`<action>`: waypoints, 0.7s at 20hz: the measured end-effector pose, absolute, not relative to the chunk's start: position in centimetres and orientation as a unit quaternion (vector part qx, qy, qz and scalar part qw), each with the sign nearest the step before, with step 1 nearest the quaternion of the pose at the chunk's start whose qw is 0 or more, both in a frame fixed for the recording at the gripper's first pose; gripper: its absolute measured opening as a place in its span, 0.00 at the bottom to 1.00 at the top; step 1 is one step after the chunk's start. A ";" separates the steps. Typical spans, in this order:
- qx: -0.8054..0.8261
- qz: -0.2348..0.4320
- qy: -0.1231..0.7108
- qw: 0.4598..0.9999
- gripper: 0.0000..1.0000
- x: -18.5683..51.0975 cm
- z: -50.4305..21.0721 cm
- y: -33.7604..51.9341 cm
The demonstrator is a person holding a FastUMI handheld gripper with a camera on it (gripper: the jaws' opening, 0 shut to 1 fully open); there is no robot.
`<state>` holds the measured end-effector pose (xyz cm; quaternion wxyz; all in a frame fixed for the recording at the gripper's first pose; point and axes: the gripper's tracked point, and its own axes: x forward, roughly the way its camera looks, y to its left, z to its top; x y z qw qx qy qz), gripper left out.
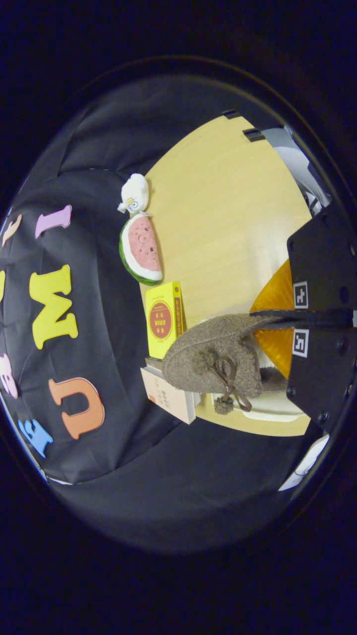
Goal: Open the storage box then place both shoes into the box .Put the left shoe in first, then the right shoe, with the right side of both shoes facing outward in a uniform manner.
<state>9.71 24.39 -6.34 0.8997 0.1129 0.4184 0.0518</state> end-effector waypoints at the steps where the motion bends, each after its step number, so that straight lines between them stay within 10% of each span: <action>1: 0.118 0.055 0.422 0.897 0.00 9.9 -7.0 25.2; 14: 0.128 0.034 0.419 0.898 0.13 10.0 -11.6 26.1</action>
